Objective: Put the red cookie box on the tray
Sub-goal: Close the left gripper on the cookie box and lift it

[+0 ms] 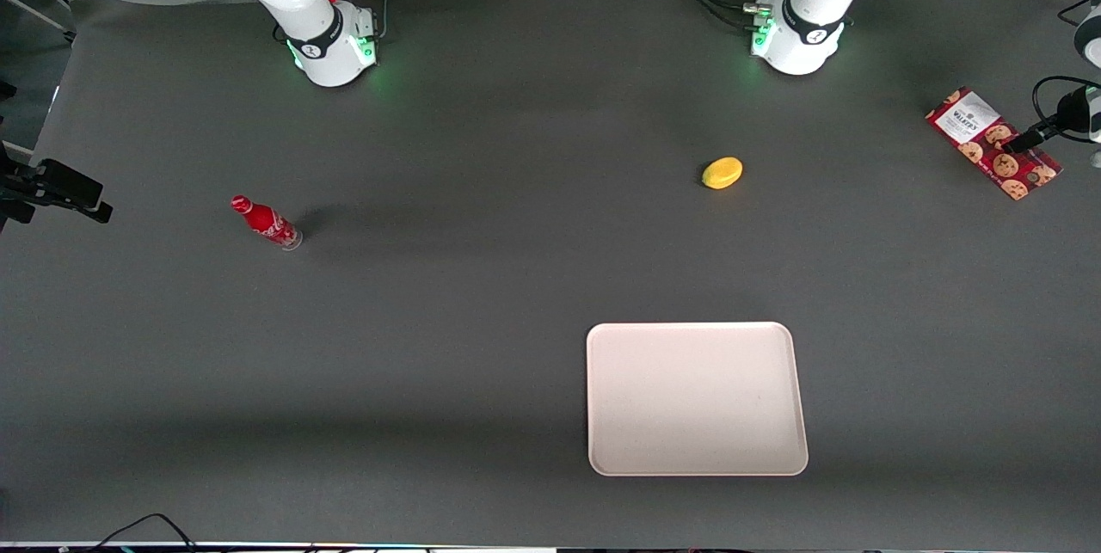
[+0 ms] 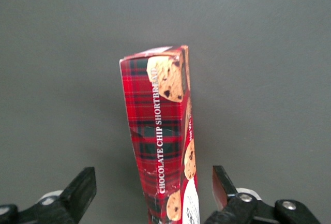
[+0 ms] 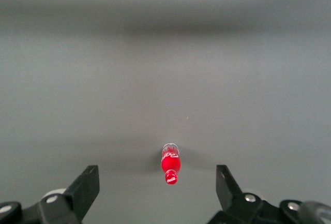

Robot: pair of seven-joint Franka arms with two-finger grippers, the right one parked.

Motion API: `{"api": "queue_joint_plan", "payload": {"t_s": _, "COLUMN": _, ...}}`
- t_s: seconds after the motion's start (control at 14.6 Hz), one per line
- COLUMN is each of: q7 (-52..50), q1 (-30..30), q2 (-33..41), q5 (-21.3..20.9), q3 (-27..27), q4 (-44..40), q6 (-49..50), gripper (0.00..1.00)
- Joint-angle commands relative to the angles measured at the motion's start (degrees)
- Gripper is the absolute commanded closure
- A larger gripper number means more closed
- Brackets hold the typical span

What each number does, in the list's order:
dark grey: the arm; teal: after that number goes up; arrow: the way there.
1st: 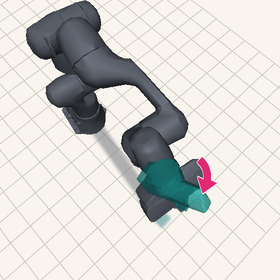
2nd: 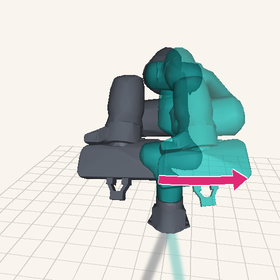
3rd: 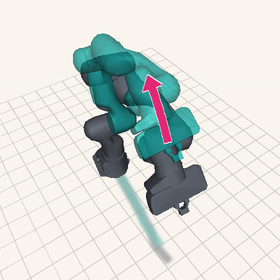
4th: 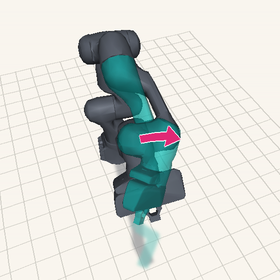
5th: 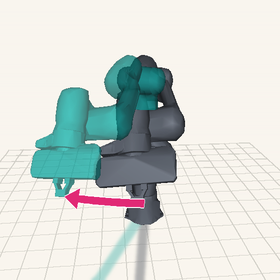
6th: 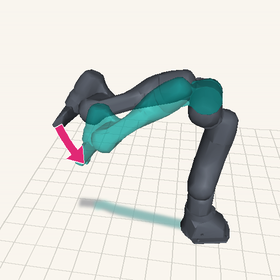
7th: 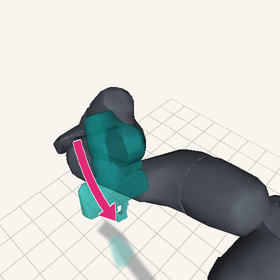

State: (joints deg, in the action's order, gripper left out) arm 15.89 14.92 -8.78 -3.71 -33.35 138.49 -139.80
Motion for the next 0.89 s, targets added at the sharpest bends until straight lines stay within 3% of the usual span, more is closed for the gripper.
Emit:
{"api": "queue_joint_plan", "payload": {"t_s": 0.0, "q7": 2.6, "q1": 0.4, "q2": -3.0, "q5": 3.2, "q3": 0.1, "q4": 0.6, "q6": -2.7, "gripper": 0.00}}
{"api": "queue_joint_plan", "payload": {"t_s": 0.21, "q7": 4.2, "q1": -0.2, "q2": -4.5, "q5": 5.7, "q3": 0.1, "q4": 0.8, "q6": -4.1, "gripper": 0.01}}
{"api": "queue_joint_plan", "payload": {"t_s": 0.27, "q7": 4.2, "q1": -0.2, "q2": -4.6, "q5": 5.7, "q3": 0.2, "q4": 1.0, "q6": -4.0, "gripper": 0.12}}
{"api": "queue_joint_plan", "payload": {"t_s": 0.41, "q7": 6.1, "q1": -0.3, "q2": -4.6, "q5": 5.8, "q3": 0.2, "q4": 1.4, "q6": -3.8, "gripper": 0.50}}
{"api": "queue_joint_plan", "payload": {"t_s": 0.68, "q7": 6.1, "q1": -0.7, "q2": -5.0, "q5": 6.0, "q3": 0.3, "q4": 1.3, "q6": -3.5, "gripper": 0.99}}
{"api": "queue_joint_plan", "payload": {"t_s": 0.82, "q7": 6.1, "q1": -1.4, "q2": -5.0, "q5": 6.0, "q3": 0.3, "q4": 1.3, "q6": -3.0, "gripper": 1.00}}
